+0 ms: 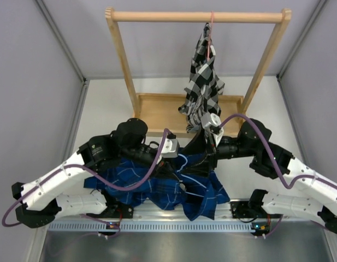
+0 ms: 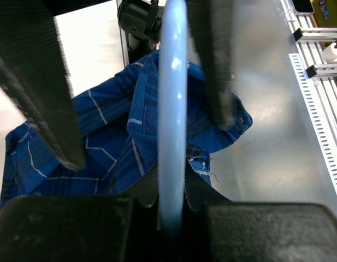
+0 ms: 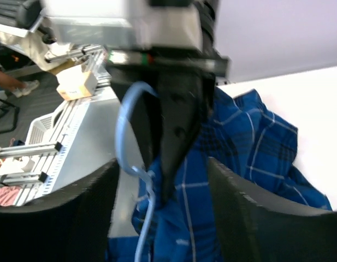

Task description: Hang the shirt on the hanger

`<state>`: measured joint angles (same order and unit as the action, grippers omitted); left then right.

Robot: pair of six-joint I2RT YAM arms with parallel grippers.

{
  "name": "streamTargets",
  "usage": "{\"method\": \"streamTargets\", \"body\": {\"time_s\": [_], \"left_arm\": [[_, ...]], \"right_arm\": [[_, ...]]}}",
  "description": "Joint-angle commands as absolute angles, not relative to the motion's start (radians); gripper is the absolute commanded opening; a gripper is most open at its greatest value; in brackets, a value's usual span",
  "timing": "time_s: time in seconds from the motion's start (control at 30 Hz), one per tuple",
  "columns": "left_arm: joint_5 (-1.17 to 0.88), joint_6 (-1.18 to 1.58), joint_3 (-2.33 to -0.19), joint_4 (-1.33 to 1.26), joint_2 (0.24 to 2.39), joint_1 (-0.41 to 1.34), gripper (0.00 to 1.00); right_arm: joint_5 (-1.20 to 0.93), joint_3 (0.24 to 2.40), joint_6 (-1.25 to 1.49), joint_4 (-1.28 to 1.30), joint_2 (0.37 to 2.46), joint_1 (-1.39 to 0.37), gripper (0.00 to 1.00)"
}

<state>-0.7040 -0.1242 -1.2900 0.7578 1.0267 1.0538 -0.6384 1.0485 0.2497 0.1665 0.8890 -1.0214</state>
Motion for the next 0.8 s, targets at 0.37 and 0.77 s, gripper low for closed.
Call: {"method": "streamTargets", "body": {"time_s": [0.37,0.77], "left_arm": [[-0.587,-0.103,-1.347,0.643,0.980,1.055,0.80],[0.115,0.036,-1.117,0.560,0.461,1.054,0.98]], "right_arm": [[-0.563,0.991,0.274,-0.015,0.847,-1.054,0.00],[-0.166,1.057,0.252,0.250,0.638,-1.055,0.00]]}}
